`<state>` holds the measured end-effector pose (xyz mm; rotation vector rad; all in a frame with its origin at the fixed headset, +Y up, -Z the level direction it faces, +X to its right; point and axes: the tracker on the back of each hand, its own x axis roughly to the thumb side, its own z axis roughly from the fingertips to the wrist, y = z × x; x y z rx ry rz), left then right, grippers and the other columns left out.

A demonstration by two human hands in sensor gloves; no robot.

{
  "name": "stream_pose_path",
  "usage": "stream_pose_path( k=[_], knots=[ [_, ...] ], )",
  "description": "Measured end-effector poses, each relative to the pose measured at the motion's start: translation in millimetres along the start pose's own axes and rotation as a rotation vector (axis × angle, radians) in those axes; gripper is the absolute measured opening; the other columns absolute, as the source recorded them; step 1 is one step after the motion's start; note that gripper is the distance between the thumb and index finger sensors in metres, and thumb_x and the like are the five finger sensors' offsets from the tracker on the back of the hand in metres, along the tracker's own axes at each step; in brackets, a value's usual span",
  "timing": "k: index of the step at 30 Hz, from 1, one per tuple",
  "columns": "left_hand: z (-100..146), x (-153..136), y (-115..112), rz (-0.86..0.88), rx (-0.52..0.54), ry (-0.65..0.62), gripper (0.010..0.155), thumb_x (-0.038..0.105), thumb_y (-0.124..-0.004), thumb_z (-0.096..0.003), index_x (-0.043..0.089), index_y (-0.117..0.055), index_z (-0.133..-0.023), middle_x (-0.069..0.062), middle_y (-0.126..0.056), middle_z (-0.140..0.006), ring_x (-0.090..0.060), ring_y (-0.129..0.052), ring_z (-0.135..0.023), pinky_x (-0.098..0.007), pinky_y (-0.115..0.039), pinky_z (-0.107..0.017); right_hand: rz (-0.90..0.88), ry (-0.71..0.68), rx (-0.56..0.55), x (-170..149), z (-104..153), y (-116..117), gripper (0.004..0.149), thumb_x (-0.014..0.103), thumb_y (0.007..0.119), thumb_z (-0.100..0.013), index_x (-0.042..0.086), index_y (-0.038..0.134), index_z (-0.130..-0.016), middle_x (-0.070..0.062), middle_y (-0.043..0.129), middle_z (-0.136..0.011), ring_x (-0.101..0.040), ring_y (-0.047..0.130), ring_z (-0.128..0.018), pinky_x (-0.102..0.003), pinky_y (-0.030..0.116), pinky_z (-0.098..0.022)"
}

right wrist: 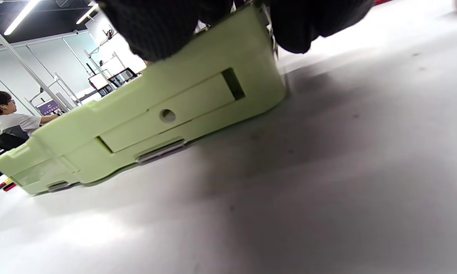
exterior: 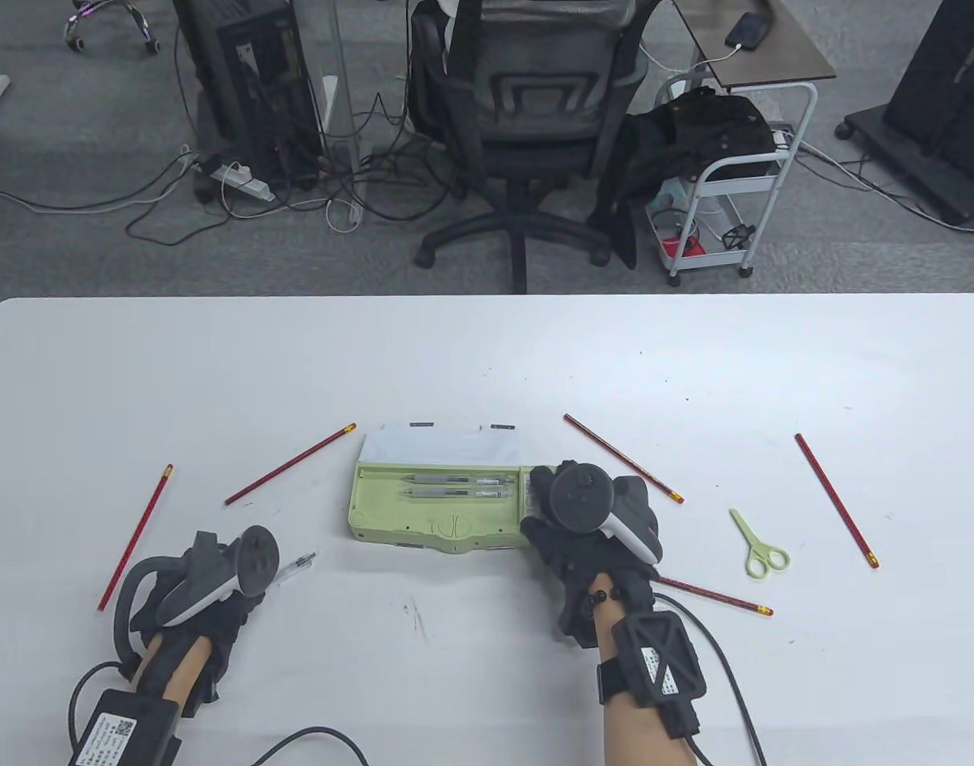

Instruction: Organize multifunction pencil case

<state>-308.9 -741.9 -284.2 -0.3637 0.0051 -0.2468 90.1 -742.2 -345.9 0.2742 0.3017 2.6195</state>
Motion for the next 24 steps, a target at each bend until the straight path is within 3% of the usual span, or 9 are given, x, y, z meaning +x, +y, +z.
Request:
stream_pose_path(
  k=[8,18,24],
  knots=[
    [0.1,13.6,4.0,-0.108,0.06,-0.006,0.046,0.038,-0.087,-0.0476,0.019,-0.084,-0.089,-0.005,-0.096,-0.087,-0.031,-0.096,-0.078,-0.061,-0.076,-0.064,0.083,-0.014,-0.076,3.0,6.0,1.5,0.07,0.034,0.072,-0.051,0.005,0.047,-0.11,-0.039,0.038,-0.108,-0.051,0.071,-0.093,-0.058,0.066,-0.068],
    [-0.6,19.2,6.1,-0.143,0.058,0.005,0.045,0.037,-0.089,-0.0476,0.019,-0.086,-0.088,-0.005,-0.098,-0.085,-0.031,-0.097,-0.078,-0.061,-0.077,-0.064,0.169,0.024,-0.139,10.1,14.2,4.9,0.065,0.032,0.071,-0.051,0.007,0.052,-0.108,-0.035,0.048,-0.107,-0.047,0.078,-0.09,-0.055,0.071,-0.066],
    [-1.6,19.7,6.3,-0.128,0.037,0.008,0.045,0.037,-0.089,-0.0481,0.018,-0.085,-0.088,-0.005,-0.097,-0.085,-0.031,-0.097,-0.077,-0.061,-0.077,-0.063,0.143,0.061,-0.071,2.9,18.4,-3.0,0.062,0.031,0.072,-0.052,0.01,0.054,-0.108,-0.032,0.053,-0.107,-0.047,0.078,-0.09,-0.056,0.07,-0.066]
  ],
)
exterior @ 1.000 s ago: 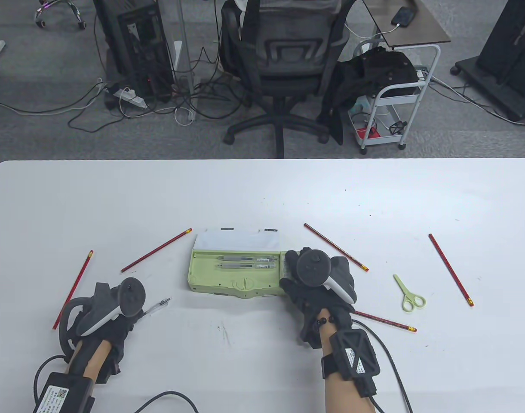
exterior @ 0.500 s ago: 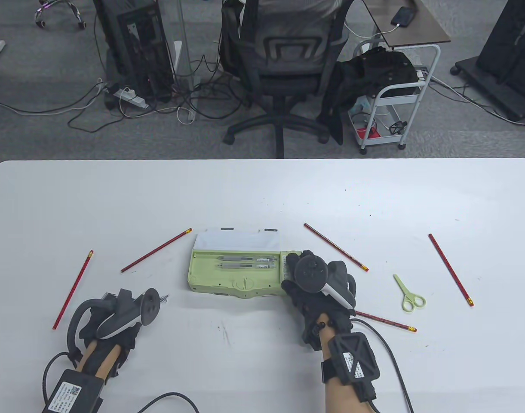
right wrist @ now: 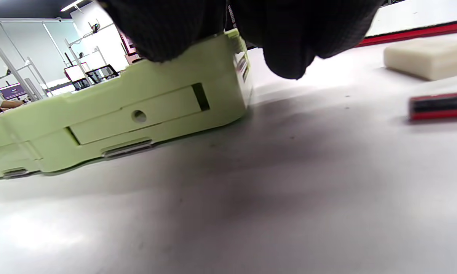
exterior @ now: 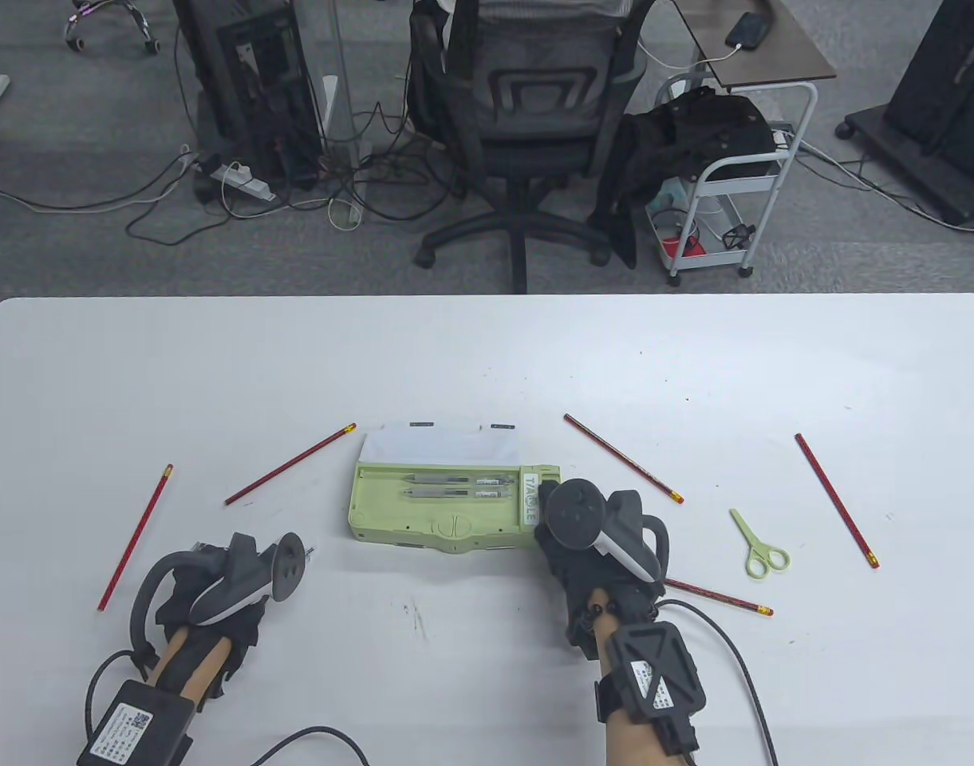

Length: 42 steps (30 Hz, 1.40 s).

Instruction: Organize multifunction pencil case

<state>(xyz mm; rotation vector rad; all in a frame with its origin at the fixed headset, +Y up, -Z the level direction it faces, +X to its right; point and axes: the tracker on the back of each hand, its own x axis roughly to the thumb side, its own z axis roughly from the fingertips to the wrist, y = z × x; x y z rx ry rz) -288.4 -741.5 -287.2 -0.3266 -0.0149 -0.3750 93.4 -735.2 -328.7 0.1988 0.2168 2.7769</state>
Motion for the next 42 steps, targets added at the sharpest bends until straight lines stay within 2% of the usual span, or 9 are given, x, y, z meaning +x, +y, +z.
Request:
stream_pose_path(
  k=[11,19,24,29,33,35,39,40,42],
  knots=[
    [1.2,3.4,0.4,-0.027,0.005,0.012,0.045,0.038,-0.089,-0.0484,0.018,-0.085,-0.089,-0.005,-0.097,-0.085,-0.03,-0.097,-0.076,-0.06,-0.078,-0.063,0.031,-0.033,-0.081,-0.8,1.1,5.2,0.064,0.034,0.075,-0.05,0.011,0.057,-0.107,-0.029,0.061,-0.105,-0.045,0.083,-0.088,-0.055,0.073,-0.065],
    [2.3,1.4,3.0,0.014,-0.041,0.011,0.046,0.039,-0.088,-0.0483,0.019,-0.084,-0.09,-0.004,-0.097,-0.085,-0.029,-0.096,-0.076,-0.06,-0.077,-0.063,0.03,-0.024,-0.082,0.6,0.1,4.7,0.063,0.033,0.076,-0.05,0.01,0.058,-0.106,-0.029,0.063,-0.104,-0.045,0.084,-0.087,-0.055,0.073,-0.065],
    [9.8,-1.6,12.2,0.037,-0.023,0.023,0.046,0.039,-0.087,-0.0489,0.02,-0.084,-0.091,-0.004,-0.096,-0.086,-0.03,-0.095,-0.078,-0.06,-0.076,-0.064,0.016,-0.022,-0.068,0.3,-0.7,3.7,0.064,0.033,0.077,-0.05,0.01,0.058,-0.106,-0.029,0.063,-0.105,-0.045,0.083,-0.087,-0.055,0.073,-0.065],
    [15.9,-5.7,28.4,0.096,0.08,0.044,0.047,0.037,-0.081,-0.0515,0.023,-0.077,-0.096,-0.006,-0.091,-0.092,-0.036,-0.091,-0.086,-0.063,-0.073,-0.066,0.014,-0.025,-0.061,0.4,-1.1,3.3,0.064,0.033,0.077,-0.05,0.01,0.058,-0.107,-0.03,0.062,-0.105,-0.045,0.083,-0.088,-0.055,0.073,-0.065],
    [14.7,-1.2,47.7,0.178,0.173,0.015,0.047,0.034,-0.076,-0.0534,0.024,-0.069,-0.099,-0.012,-0.089,-0.099,-0.04,-0.089,-0.09,-0.064,-0.072,-0.066,0.003,-0.028,-0.056,-0.5,-1.2,3.5,0.064,0.033,0.077,-0.051,0.01,0.057,-0.107,-0.03,0.062,-0.105,-0.045,0.083,-0.088,-0.055,0.073,-0.065],
    [14.0,9.6,67.1,0.225,0.264,-0.027,0.047,0.032,-0.075,-0.0538,0.024,-0.068,-0.1,-0.011,-0.089,-0.098,-0.039,-0.089,-0.089,-0.064,-0.072,-0.066,-0.001,-0.029,-0.056,-0.6,-1.1,3.5,0.064,0.033,0.077,-0.051,0.01,0.057,-0.107,-0.03,0.061,-0.105,-0.045,0.083,-0.088,-0.055,0.073,-0.065],
    [9.6,43.2,107.1,0.297,0.374,-0.127,0.047,0.03,-0.072,-0.0546,0.025,-0.064,-0.101,-0.009,-0.084,-0.099,-0.036,-0.087,-0.089,-0.064,-0.068,-0.069,0.005,-0.029,-0.052,-0.3,-1.3,3.1,0.063,0.032,0.076,-0.051,0.01,0.057,-0.107,-0.03,0.061,-0.105,-0.046,0.082,-0.088,-0.055,0.072,-0.065],
    [7.0,55.3,117.5,0.33,0.374,-0.146,0.047,0.029,-0.072,-0.0545,0.025,-0.064,-0.101,-0.01,-0.082,-0.1,-0.037,-0.085,-0.089,-0.065,-0.066,-0.07,0.005,-0.028,-0.051,-0.2,-1.3,3.1,0.063,0.032,0.076,-0.051,0.01,0.057,-0.107,-0.03,0.062,-0.105,-0.046,0.082,-0.088,-0.055,0.072,-0.065],
    [1.3,75.5,133.3,0.237,0.366,-0.213,0.047,0.029,-0.072,-0.0542,0.025,-0.065,-0.101,-0.01,-0.083,-0.099,-0.036,-0.086,-0.087,-0.065,-0.068,-0.069,0.005,-0.029,-0.049,-0.5,-1.2,3.1,0.063,0.032,0.076,-0.051,0.01,0.057,-0.107,-0.029,0.062,-0.105,-0.045,0.082,-0.088,-0.055,0.072,-0.065]
  ],
)
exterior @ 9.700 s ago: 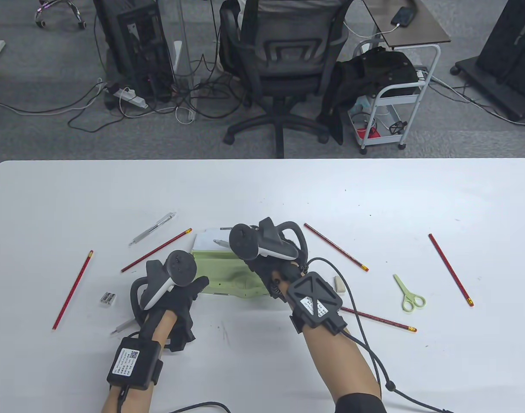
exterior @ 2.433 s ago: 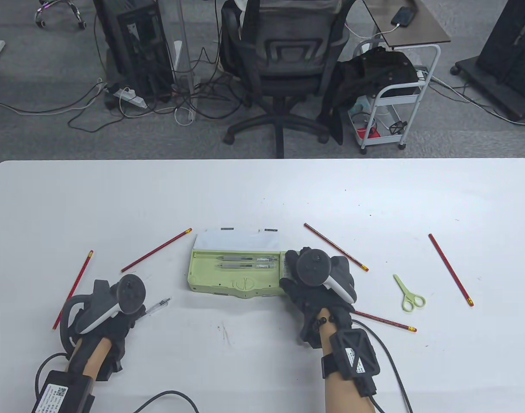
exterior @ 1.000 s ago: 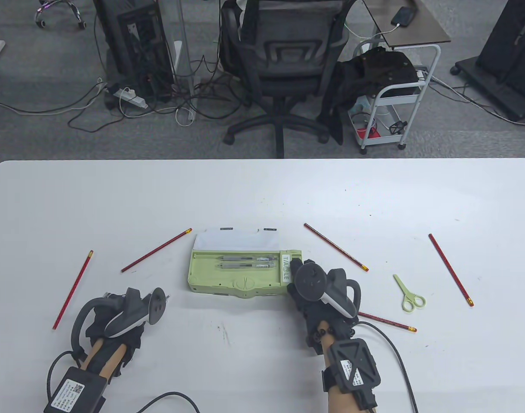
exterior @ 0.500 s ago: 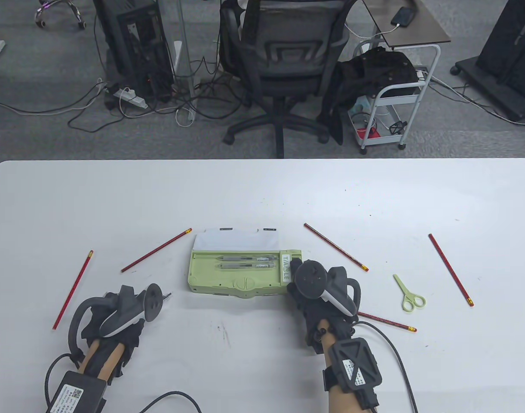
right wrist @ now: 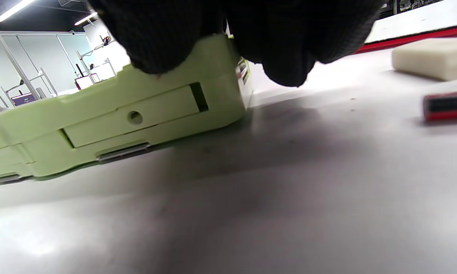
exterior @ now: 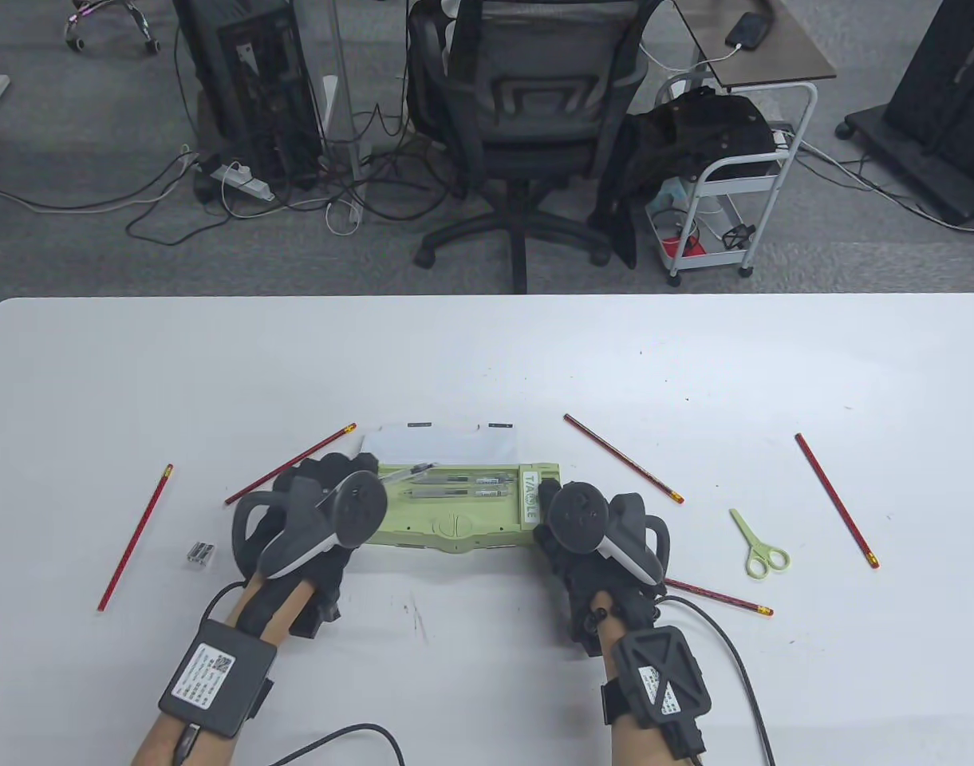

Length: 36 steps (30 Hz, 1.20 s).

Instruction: Organize multifunction pencil case

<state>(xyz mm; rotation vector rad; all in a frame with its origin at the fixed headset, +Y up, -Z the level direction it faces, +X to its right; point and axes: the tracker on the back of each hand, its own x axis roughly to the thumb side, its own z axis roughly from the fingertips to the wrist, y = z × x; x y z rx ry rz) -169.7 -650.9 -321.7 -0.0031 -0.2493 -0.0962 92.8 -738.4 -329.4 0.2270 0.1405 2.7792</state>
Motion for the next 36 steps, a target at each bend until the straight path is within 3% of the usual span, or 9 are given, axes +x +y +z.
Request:
stream_pose_path(
  k=[2,4,9,13,24,30,36],
  knots=[
    [-13.2,19.3,3.7,-0.108,0.008,-0.025,0.047,0.029,-0.073,-0.0532,0.027,-0.067,-0.099,-0.008,-0.083,-0.099,-0.035,-0.087,-0.086,-0.064,-0.068,-0.069,-0.004,-0.002,0.002,-0.8,0.3,0.5,0.064,0.032,0.076,-0.051,0.01,0.056,-0.107,-0.029,0.06,-0.106,-0.045,0.082,-0.088,-0.055,0.072,-0.066],
    [-26.5,32.9,0.6,-0.109,-0.039,-0.051,0.046,0.03,-0.074,-0.0528,0.027,-0.069,-0.099,-0.007,-0.084,-0.098,-0.033,-0.089,-0.084,-0.063,-0.07,-0.068,-0.02,-0.004,0.003,-2.9,0.7,1.0,0.064,0.032,0.076,-0.051,0.01,0.055,-0.107,-0.03,0.061,-0.105,-0.045,0.082,-0.088,-0.055,0.072,-0.065],
    [-46.7,51.8,-22.8,-0.116,-0.11,-0.055,0.045,0.031,-0.078,-0.0514,0.028,-0.074,-0.096,-0.006,-0.086,-0.097,-0.032,-0.091,-0.082,-0.062,-0.073,-0.066,-0.03,-0.009,0.009,-4.4,0.2,0.5,0.064,0.032,0.077,-0.051,0.011,0.055,-0.107,-0.029,0.061,-0.106,-0.045,0.082,-0.088,-0.055,0.072,-0.065],
    [-51.5,62.6,-38.6,-0.15,-0.139,-0.065,0.045,0.033,-0.08,-0.0504,0.029,-0.076,-0.095,-0.007,-0.086,-0.097,-0.032,-0.092,-0.082,-0.062,-0.074,-0.066,-0.026,-0.01,0.011,-4.4,0.1,0.5,0.064,0.032,0.077,-0.051,0.01,0.055,-0.107,-0.03,0.06,-0.106,-0.045,0.082,-0.088,-0.055,0.072,-0.065],
    [-51.2,73.7,-45.2,-0.207,-0.128,-0.069,0.045,0.035,-0.083,-0.0487,0.029,-0.079,-0.093,-0.006,-0.086,-0.098,-0.034,-0.089,-0.086,-0.064,-0.07,-0.068,-0.025,-0.015,0.016,-4.5,-0.2,0.1,0.064,0.032,0.076,-0.051,0.01,0.055,-0.107,-0.029,0.061,-0.105,-0.045,0.082,-0.088,-0.055,0.072,-0.065],
    [-44.5,41.7,-22.9,-0.15,-0.11,-0.009,0.052,0.036,-0.082,-0.0492,0.026,-0.073,-0.099,-0.007,-0.083,-0.104,-0.037,-0.086,-0.093,-0.065,-0.068,-0.07,-0.021,-0.015,0.018,-4.1,-0.1,0.3,0.064,0.032,0.076,-0.051,0.01,0.055,-0.107,-0.03,0.061,-0.105,-0.045,0.082,-0.088,-0.055,0.072,-0.065],
    [-5.8,-48.3,13.2,-0.024,-0.055,0.167,0.059,0.041,-0.077,-0.0506,0.022,-0.065,-0.106,-0.011,-0.084,-0.106,-0.04,-0.086,-0.094,-0.065,-0.069,-0.069,-0.014,-0.014,0.026,-3.3,0.6,0.7,0.064,0.032,0.076,-0.051,0.01,0.053,-0.108,-0.03,0.061,-0.105,-0.046,0.082,-0.088,-0.055,0.072,-0.065]
  ],
)
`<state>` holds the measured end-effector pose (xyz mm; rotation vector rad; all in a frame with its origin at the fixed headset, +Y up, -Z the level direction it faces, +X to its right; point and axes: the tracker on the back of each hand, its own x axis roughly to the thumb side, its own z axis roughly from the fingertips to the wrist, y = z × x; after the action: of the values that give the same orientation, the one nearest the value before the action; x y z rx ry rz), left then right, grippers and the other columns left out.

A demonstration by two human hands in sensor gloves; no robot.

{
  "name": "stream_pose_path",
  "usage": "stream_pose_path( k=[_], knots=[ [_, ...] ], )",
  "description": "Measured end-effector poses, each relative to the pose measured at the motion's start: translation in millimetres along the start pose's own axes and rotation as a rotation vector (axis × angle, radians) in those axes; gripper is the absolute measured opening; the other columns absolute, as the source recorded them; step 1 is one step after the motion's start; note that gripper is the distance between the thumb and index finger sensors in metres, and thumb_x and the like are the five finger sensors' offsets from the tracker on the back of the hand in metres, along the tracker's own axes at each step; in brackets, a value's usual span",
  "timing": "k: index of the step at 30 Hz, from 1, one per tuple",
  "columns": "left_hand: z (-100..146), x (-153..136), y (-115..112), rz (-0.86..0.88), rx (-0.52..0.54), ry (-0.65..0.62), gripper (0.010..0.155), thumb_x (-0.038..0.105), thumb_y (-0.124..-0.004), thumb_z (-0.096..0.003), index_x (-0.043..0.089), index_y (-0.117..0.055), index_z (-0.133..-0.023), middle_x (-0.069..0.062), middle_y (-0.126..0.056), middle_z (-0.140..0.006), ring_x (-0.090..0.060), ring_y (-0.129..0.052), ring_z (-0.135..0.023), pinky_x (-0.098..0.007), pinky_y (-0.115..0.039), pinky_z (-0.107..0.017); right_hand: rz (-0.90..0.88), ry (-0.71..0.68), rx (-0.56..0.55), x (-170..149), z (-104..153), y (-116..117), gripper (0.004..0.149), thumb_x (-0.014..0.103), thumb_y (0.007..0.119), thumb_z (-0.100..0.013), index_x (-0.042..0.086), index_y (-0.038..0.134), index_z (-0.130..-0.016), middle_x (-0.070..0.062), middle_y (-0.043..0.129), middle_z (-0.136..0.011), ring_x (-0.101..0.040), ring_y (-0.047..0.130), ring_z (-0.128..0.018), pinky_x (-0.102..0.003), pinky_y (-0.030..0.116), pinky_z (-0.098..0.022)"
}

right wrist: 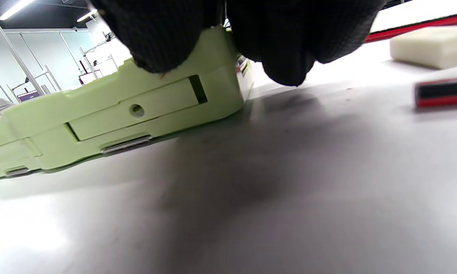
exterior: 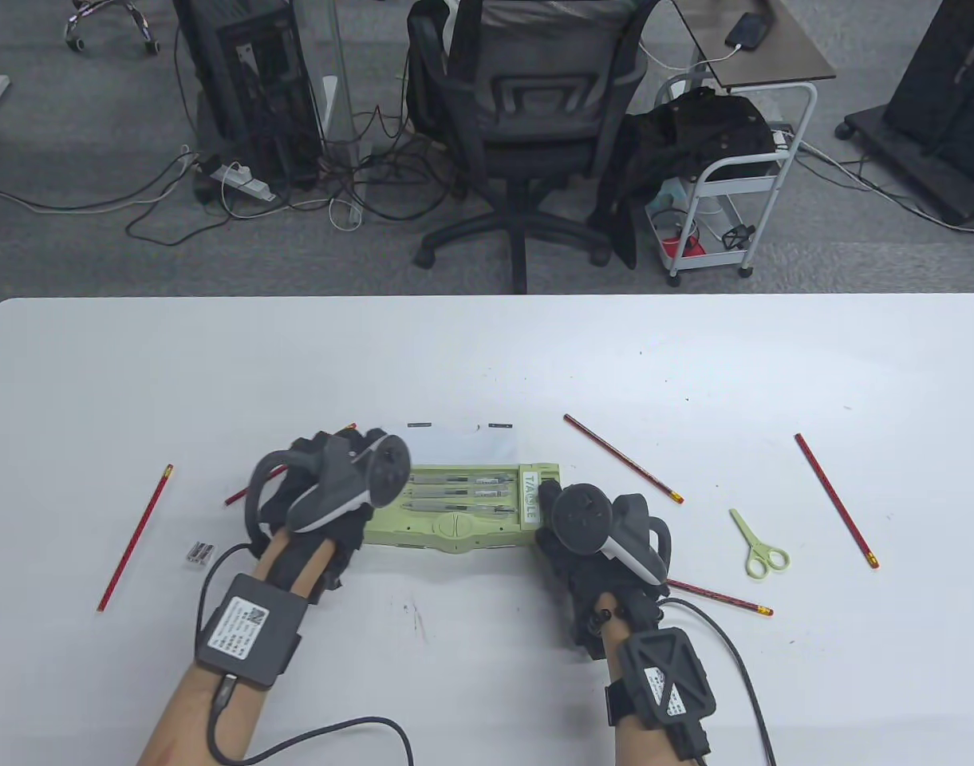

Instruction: Organize multifunction pencil case

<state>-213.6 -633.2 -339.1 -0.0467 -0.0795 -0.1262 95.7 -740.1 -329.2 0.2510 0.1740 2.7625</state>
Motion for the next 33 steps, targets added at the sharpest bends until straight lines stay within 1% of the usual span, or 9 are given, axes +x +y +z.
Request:
stream_pose_path(
  k=[4,7,9,12,15,20,24,29,33],
  knots=[
    [21.9,-61.4,-9.9,0.016,-0.071,0.158,0.064,0.044,-0.076,-0.0511,0.02,-0.061,-0.108,-0.014,-0.084,-0.106,-0.041,-0.088,-0.092,-0.064,-0.071,-0.067,0.004,-0.007,-0.007,-0.2,-0.8,-0.3,0.064,0.032,0.076,-0.051,0.011,0.054,-0.107,-0.03,0.061,-0.105,-0.045,0.082,-0.088,-0.055,0.073,-0.065],
    [32.3,-91.6,-40.1,-0.023,-0.222,0.273,0.067,0.046,-0.076,-0.0511,0.021,-0.058,-0.111,-0.017,-0.078,-0.11,-0.042,-0.086,-0.094,-0.064,-0.07,-0.067,-0.001,-0.005,-0.013,-0.1,-1.1,-0.2,0.064,0.032,0.077,-0.051,0.011,0.054,-0.107,-0.03,0.062,-0.105,-0.046,0.083,-0.088,-0.055,0.073,-0.065],
    [35.7,-102.5,-60.4,0.002,-0.25,0.32,0.065,0.044,-0.078,-0.0504,0.022,-0.061,-0.109,-0.017,-0.078,-0.111,-0.042,-0.086,-0.094,-0.064,-0.07,-0.067,-0.003,-0.005,-0.013,-0.2,-0.9,-0.1,0.064,0.032,0.077,-0.051,0.011,0.054,-0.107,-0.03,0.061,-0.105,-0.046,0.082,-0.088,-0.055,0.072,-0.065],
    [36.8,-111.1,-86.7,0.035,-0.297,0.376,0.065,0.043,-0.08,-0.0496,0.022,-0.063,-0.108,-0.019,-0.078,-0.111,-0.042,-0.087,-0.093,-0.064,-0.071,-0.067,-0.01,-0.005,-0.011,-0.6,-0.3,0.2,0.064,0.032,0.076,-0.051,0.011,0.054,-0.108,-0.03,0.061,-0.105,-0.046,0.082,-0.088,-0.055,0.072,-0.065],
    [36.3,-115.7,-106.6,-0.068,-0.347,0.39,0.064,0.043,-0.081,-0.0492,0.024,-0.063,-0.108,-0.018,-0.079,-0.111,-0.04,-0.088,-0.094,-0.063,-0.072,-0.067,-0.005,-0.006,-0.012,-0.4,-0.4,0.2,0.064,0.032,0.076,-0.051,0.011,0.054,-0.108,-0.03,0.061,-0.105,-0.046,0.082,-0.088,-0.055,0.072,-0.065],
    [35.4,-116.7,-126.6,-0.131,-0.359,0.397,0.058,0.042,-0.081,-0.0497,0.025,-0.069,-0.104,-0.013,-0.084,-0.107,-0.037,-0.091,-0.091,-0.06,-0.075,-0.066,-0.004,-0.008,-0.012,-0.5,-0.2,0.1,0.064,0.032,0.076,-0.051,0.011,0.054,-0.107,-0.029,0.062,-0.105,-0.045,0.082,-0.088,-0.055,0.072,-0.065],
    [34.4,-110.7,-129.6,-0.208,-0.289,0.368,0.054,0.041,-0.082,-0.0491,0.023,-0.074,-0.1,-0.007,-0.09,-0.099,-0.032,-0.096,-0.084,-0.058,-0.078,-0.063,0.009,-0.008,-0.011,0.4,0.0,0.0,0.064,0.032,0.076,-0.051,0.011,0.054,-0.107,-0.029,0.061,-0.105,-0.045,0.082,-0.088,-0.055,0.072,-0.065],
    [33.4,-106.8,-130.1,-0.239,-0.25,0.353,0.046,0.036,-0.084,-0.0492,0.022,-0.081,-0.093,-0.004,-0.094,-0.093,-0.029,-0.099,-0.079,-0.056,-0.08,-0.061,0.015,-0.007,-0.009,0.7,0.0,0.1,0.064,0.032,0.077,-0.051,0.011,0.053,-0.107,-0.029,0.061,-0.105,-0.045,0.082,-0.088,-0.055,0.072,-0.065],
    [32.7,-107.0,-129.9,-0.226,-0.249,0.356,0.045,0.037,-0.084,-0.0499,0.022,-0.082,-0.092,-0.004,-0.095,-0.092,-0.029,-0.099,-0.079,-0.056,-0.081,-0.061,0.016,-0.006,-0.009,0.9,0.0,0.2,0.064,0.031,0.077,-0.051,0.011,0.053,-0.107,-0.029,0.061,-0.105,-0.045,0.082,-0.088,-0.055,0.072,-0.065]
  ],
)
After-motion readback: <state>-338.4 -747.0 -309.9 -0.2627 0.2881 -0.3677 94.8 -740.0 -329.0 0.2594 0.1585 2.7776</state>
